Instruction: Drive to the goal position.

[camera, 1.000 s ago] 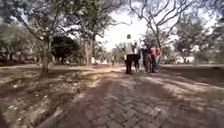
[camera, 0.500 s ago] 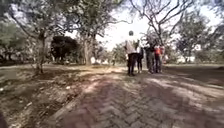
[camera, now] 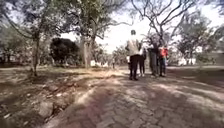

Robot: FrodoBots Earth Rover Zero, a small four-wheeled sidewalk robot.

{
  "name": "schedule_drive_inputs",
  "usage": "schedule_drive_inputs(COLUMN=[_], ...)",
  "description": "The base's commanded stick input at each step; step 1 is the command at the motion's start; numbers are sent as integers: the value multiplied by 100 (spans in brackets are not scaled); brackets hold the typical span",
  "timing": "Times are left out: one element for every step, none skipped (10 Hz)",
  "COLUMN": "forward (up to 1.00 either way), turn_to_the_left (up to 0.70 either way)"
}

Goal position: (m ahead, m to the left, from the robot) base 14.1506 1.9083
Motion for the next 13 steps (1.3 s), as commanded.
schedule_drive_inputs(forward=[85,85,85,85,85,85,85,85,85,85,85,85,85], turn_to_the_left=[0,0,0,0,0,0,0,0,0,0,0,0,0])
